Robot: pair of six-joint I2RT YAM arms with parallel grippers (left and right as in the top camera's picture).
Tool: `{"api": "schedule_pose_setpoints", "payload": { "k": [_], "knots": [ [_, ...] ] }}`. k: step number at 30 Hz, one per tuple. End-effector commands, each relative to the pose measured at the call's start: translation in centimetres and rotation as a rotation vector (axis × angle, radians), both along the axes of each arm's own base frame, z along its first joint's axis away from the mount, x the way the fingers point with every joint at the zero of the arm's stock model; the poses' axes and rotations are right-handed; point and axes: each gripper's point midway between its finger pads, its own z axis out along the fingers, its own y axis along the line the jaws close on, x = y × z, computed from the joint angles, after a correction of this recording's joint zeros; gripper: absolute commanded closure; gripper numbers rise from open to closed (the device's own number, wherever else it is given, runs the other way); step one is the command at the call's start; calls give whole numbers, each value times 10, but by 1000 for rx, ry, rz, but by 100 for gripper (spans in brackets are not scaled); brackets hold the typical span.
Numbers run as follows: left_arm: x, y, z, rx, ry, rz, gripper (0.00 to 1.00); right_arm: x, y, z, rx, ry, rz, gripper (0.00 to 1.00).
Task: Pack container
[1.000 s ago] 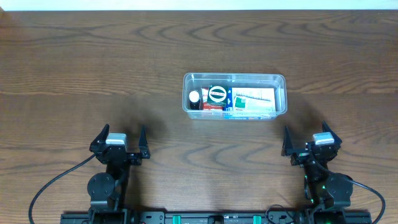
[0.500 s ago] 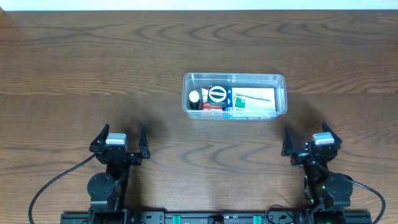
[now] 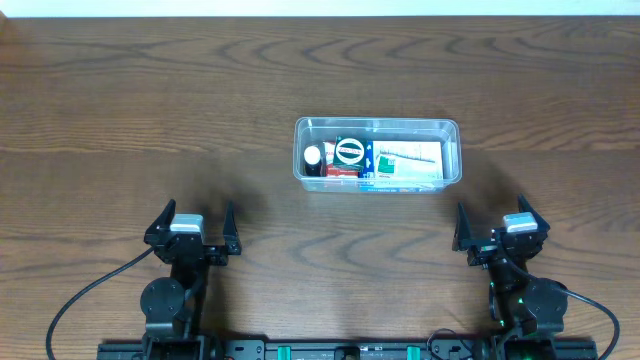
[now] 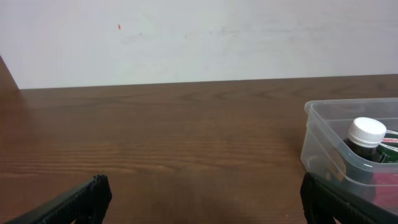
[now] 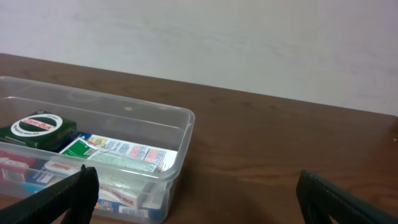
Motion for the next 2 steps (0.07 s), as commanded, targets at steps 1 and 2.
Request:
{"api": "schedule_pose_setpoints", "payload": {
  "k": [1,2],
  "knots": [
    [-1,-2,-15,0,46,-14,2,0,-3,-1,-14,-1,-14,1],
    [-1,-2,-15,0,46,-14,2,0,-3,-1,-14,-1,-14,1]
  ]
}}
